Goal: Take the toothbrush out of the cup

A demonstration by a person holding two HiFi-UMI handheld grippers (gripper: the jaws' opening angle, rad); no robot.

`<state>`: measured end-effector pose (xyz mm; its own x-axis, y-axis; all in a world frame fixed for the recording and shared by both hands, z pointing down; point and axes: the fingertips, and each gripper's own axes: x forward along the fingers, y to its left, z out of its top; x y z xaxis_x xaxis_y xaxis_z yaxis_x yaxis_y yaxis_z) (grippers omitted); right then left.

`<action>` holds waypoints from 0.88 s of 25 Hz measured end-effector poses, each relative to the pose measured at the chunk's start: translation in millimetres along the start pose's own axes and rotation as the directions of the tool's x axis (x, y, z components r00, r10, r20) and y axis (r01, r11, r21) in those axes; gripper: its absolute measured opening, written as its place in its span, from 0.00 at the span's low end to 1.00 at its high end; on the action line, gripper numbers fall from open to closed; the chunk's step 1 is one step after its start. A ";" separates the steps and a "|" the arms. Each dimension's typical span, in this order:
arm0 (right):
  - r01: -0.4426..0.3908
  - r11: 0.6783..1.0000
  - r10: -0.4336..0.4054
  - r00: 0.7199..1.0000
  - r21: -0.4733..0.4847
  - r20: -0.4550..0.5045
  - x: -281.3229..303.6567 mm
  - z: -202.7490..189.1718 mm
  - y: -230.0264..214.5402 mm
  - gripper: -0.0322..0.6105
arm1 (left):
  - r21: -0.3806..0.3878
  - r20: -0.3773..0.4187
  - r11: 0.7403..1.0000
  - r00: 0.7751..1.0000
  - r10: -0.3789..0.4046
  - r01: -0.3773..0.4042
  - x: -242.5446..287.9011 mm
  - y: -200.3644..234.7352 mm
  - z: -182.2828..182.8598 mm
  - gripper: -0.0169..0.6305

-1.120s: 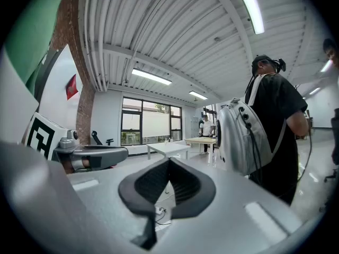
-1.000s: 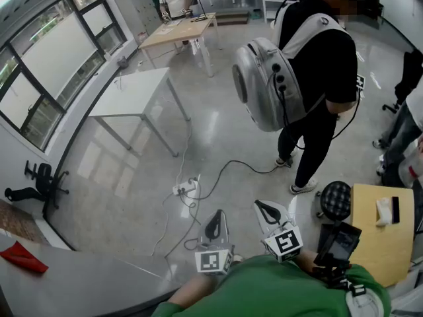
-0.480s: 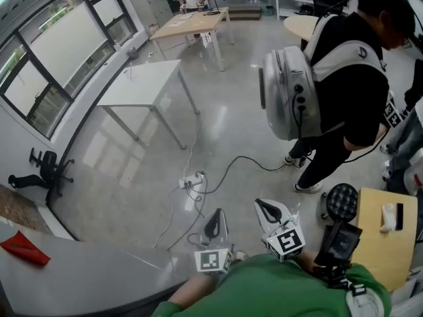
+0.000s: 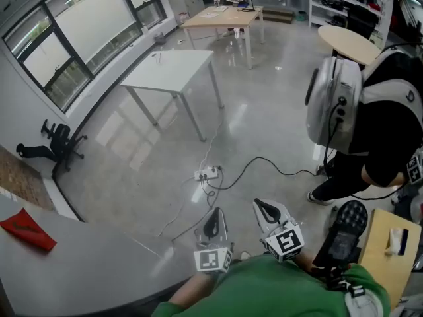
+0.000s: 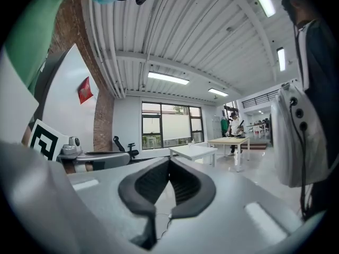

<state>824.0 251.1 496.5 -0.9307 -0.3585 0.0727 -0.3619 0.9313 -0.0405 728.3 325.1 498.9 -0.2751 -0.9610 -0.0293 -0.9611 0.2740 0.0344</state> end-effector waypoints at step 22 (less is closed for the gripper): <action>-0.336 0.942 0.335 0.941 -0.021 -0.039 190.6 7.3 62.2 0.05 | -0.010 -0.009 0.885 0.885 0.465 -0.465 -6.4 184.7 -2.1 0.04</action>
<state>623.7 240.3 500.5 -0.9953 -0.0228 0.0942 -0.0268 0.9988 -0.0419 552.6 381.8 507.5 -0.6904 -0.7235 -0.0008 -0.7225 0.6893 0.0536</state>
